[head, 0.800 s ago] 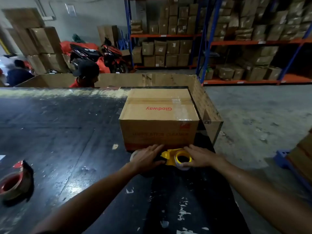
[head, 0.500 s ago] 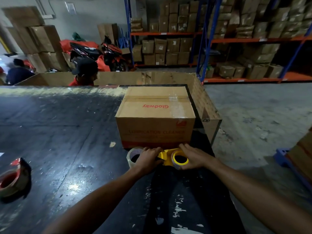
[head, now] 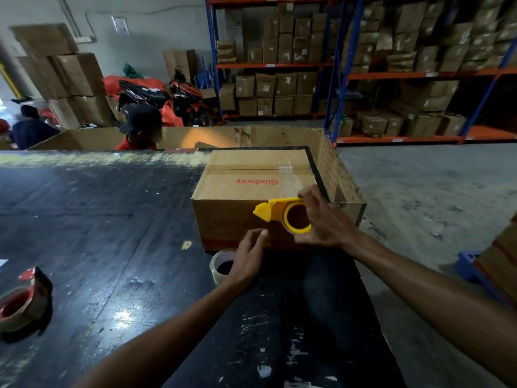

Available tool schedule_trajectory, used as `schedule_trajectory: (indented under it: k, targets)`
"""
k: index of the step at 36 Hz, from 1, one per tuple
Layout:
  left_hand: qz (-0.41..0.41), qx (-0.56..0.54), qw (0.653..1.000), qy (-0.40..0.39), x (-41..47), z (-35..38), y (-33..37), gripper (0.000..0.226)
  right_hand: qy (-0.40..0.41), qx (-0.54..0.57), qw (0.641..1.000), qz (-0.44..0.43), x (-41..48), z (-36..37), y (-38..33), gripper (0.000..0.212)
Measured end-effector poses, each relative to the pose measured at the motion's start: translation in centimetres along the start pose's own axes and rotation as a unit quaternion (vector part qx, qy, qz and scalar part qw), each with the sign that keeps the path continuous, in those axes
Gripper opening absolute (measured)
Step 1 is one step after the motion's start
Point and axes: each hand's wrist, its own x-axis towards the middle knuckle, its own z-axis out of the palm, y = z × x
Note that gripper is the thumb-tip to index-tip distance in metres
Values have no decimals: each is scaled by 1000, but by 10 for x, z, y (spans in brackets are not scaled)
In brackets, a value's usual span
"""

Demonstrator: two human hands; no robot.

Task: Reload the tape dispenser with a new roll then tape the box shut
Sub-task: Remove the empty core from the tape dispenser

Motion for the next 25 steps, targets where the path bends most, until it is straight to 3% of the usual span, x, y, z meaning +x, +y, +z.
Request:
schedule_trajectory:
  k: [2,4,8,13,15,19,22,25]
  targets:
    - [-9,-64,995,-81,3,7,16,42,17,-20,1000,-9,10,-9,-3,83]
    - [16,-114,988,-104,8,12,35,40,17,-44,999,-18,19,-14,-5,83]
    - [59,-86,993,-57,25,13,61,32,16,-43,998,-35,38,-25,-6,84]
    - [70,-51,996,-13,35,4,77,38,-24,16,999,-34,54,-45,-5,90]
    - [76,-50,996,-12,37,-2,81,41,-55,56,997,5,60,-53,-7,89]
    - [103,-51,993,-33,36,-11,87,47,-114,122,983,78,75,-65,-9,67]
    - [122,-47,991,-35,34,-12,88,41,-130,117,981,89,87,-74,-8,75]
    - [121,-33,991,-44,30,-16,85,41,-168,102,976,90,99,-86,-9,67]
